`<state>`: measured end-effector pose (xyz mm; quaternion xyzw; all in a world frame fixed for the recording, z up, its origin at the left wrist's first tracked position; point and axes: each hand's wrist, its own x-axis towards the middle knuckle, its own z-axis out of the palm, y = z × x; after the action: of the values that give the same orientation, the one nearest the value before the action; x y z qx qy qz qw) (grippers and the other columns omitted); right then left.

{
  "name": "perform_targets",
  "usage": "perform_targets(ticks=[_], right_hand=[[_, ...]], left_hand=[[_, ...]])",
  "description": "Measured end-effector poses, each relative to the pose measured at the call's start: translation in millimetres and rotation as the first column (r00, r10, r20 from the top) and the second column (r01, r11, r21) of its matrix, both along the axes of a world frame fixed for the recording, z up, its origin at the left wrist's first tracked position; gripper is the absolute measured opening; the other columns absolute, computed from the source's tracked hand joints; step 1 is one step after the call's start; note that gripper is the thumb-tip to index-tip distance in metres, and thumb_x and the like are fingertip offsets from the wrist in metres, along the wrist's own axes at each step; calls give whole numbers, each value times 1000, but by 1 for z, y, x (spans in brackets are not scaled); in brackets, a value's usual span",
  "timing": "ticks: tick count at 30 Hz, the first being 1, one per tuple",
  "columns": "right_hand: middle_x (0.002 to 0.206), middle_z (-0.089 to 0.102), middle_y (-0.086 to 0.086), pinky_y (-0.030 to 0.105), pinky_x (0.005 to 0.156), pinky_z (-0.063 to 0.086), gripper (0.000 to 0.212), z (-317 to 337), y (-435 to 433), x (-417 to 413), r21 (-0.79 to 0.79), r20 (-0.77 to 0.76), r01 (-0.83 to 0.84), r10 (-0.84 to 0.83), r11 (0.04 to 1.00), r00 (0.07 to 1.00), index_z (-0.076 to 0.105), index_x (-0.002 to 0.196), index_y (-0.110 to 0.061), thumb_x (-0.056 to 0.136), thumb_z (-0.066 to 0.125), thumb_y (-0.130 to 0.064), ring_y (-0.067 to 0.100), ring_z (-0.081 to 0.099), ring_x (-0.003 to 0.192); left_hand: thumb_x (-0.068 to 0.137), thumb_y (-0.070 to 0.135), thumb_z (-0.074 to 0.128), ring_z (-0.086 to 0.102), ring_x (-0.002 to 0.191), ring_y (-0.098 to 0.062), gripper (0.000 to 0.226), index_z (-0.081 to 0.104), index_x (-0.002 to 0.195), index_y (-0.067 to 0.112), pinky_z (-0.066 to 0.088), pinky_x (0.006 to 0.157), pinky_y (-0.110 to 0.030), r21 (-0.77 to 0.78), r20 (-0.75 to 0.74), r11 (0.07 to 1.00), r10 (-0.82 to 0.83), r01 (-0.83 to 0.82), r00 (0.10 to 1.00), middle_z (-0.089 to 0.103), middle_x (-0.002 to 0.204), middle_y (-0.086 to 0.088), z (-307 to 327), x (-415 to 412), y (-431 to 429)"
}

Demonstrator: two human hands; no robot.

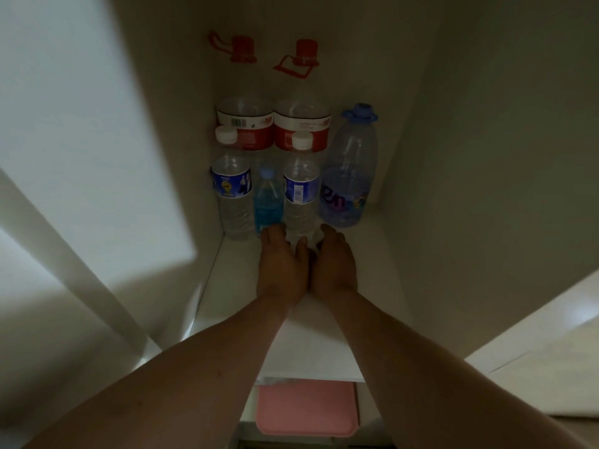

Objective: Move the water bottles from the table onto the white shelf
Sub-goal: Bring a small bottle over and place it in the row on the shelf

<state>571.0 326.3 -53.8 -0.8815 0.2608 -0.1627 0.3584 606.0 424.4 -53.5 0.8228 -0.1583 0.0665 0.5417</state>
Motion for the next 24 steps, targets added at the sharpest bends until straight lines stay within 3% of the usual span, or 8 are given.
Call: perform_targets(ticks=[2, 5, 7, 11, 15, 17, 21, 24], right_hand=[[146, 58, 11, 41, 111, 49, 64, 4, 1, -3, 40, 8, 10, -10, 999, 1000, 42, 159, -15, 101, 67, -26, 27, 60, 131], [141, 59, 11, 34, 102, 50, 60, 13, -2, -16, 122, 0, 2, -2, 993, 1000, 45, 153, -14, 98, 69, -19, 27, 62, 126], [139, 59, 11, 31, 98, 48, 58, 19, -3, -33, 175, -32, -7, 13, 985, 999, 47, 151, -13, 97, 69, -16, 28, 62, 124], [136, 61, 10, 29, 92, 45, 41, 41, 2, -86, 218, -148, -22, 55, 976, 987, 56, 140, -12, 100, 62, -16, 26, 63, 116], [105, 71, 9, 40, 78, 54, 15, 64, 22, -167, 298, -205, 38, 25, 954, 978, 60, 111, -12, 100, 51, -16, 27, 66, 91], [96, 72, 8, 44, 77, 56, 14, 69, 30, -219, 271, -183, 34, 17, 962, 983, 60, 102, -11, 101, 52, -22, 29, 67, 87], [73, 57, -6, 32, 60, 41, 22, 71, 17, -341, 216, -235, 80, -28, 973, 972, 52, 82, -19, 93, 70, -27, 12, 49, 65], [71, 50, -7, 25, 57, 38, 33, 67, -23, -439, 183, -344, 275, -201, 944, 917, 44, 74, -24, 89, 72, -14, 9, 42, 61]], left_hand=[[104, 17, 64, 62, 102, -29, 33, 52, 131, 4, 55, 88, -42, -1, 23, 1000, 23, -23, 999, 56, 129, -16, 0, -1, 2], [102, 15, 62, 62, 85, -27, 9, 56, 104, 9, 55, 76, -43, 33, 23, 999, 5, -6, 1000, 63, 97, -10, 1, -5, 5], [100, 15, 61, 62, 78, -25, 11, 53, 93, 11, 53, 71, -42, 90, -32, 994, -54, 57, 998, 62, 84, -7, 6, -14, 7], [100, 20, 63, 62, 76, -23, 16, 51, 90, 15, 49, 67, -39, 152, -166, 969, -171, 197, 971, 61, 79, -3, 19, -59, 14], [94, 17, 65, 49, 63, -19, 27, 45, 76, 16, 41, 63, -37, 121, -167, 955, -251, 273, 953, 51, 66, 3, 47, -132, 23], [90, 14, 65, 41, 59, -16, 30, 42, 71, 12, 33, 57, -32, 98, -131, 941, -310, 324, 942, 43, 61, 3, 61, -175, 28], [95, 15, 68, 41, 54, -7, 38, 42, 68, 16, 32, 53, -24, 58, -181, 827, -543, 560, 820, 40, 57, 6, 61, -262, 25], [97, 23, 70, 42, 52, -6, 40, 43, 68, 18, 36, 57, -31, 93, -265, 712, -656, 696, 707, 41, 54, 7, 36, -311, -12]])
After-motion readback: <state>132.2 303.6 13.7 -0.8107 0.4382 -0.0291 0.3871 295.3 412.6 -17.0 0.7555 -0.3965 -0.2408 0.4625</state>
